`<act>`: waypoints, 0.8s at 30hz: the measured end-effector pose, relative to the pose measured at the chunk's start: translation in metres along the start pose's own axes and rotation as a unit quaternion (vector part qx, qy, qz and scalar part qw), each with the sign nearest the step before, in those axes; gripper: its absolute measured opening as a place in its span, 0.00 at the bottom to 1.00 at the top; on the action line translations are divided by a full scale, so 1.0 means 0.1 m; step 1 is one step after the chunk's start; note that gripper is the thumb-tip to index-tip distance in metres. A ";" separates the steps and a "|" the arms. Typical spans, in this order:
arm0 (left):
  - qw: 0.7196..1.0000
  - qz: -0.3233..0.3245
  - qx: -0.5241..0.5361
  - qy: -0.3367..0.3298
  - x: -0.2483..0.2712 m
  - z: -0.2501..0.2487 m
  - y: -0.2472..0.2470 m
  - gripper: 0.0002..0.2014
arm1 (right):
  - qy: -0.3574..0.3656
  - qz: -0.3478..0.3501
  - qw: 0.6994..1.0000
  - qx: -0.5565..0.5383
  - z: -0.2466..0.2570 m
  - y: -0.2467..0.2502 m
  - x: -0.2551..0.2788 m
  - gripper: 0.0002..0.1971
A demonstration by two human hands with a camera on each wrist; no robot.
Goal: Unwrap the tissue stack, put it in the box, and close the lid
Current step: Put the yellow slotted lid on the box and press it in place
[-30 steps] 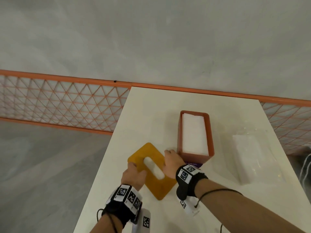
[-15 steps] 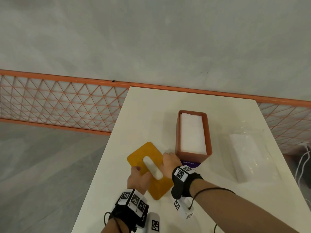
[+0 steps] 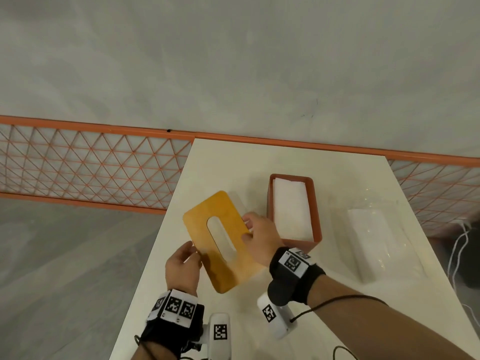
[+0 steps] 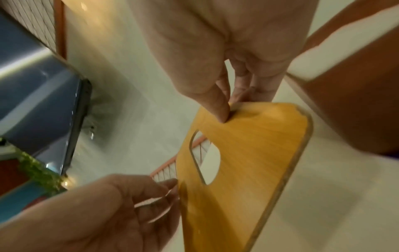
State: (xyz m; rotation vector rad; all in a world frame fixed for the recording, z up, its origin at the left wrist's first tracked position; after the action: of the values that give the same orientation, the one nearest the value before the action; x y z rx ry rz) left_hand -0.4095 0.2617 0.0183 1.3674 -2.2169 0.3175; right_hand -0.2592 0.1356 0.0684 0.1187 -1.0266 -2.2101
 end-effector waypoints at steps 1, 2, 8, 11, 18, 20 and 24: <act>1.000 0.015 0.018 -0.004 0.03 -0.08 -0.05 0.19 | 0.000 -0.009 1.000 -0.017 0.01 0.12 0.00 0.19; 0.999 0.033 0.036 -0.011 0.07 -0.17 -0.12 0.19 | -0.003 -0.018 0.999 -0.037 0.01 0.24 0.00 0.18; 0.984 0.164 0.002 -0.067 0.16 -0.62 -0.71 0.26 | -0.038 -0.073 0.993 -0.086 -0.23 0.87 0.01 0.23; 0.974 0.219 -0.030 -0.046 0.19 -0.67 -1.05 0.24 | -0.070 -0.093 0.990 -0.085 -0.49 1.10 0.02 0.23; 0.968 0.219 -0.115 -0.032 0.09 -0.64 -1.64 0.14 | -0.136 -0.097 0.978 -0.125 -1.09 1.31 -0.05 0.24; 0.961 0.218 -0.162 -0.043 0.05 -0.63 -1.76 0.16 | -0.138 -0.095 0.977 -0.132 -1.17 1.35 -0.10 0.23; 0.954 0.213 -0.208 -0.044 -0.05 -0.60 -1.91 0.18 | -0.139 -0.081 0.979 -0.123 -1.27 1.39 -0.21 0.21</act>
State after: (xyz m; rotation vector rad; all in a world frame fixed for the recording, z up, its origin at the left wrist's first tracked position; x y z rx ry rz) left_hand -0.2218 0.2034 0.0532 0.6907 -2.4620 -0.0698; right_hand -0.1228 0.0047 0.0754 -0.2322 -0.9051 -2.5356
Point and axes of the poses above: each hand's wrist, its own x-axis away from the middle knuckle, its own y-axis out of the back of the hand, z = x × y, the point moved 4 cm from there along -x, towards the middle knuckle, and after that the axes turned 2 degrees about y, right-handed, at the moved point
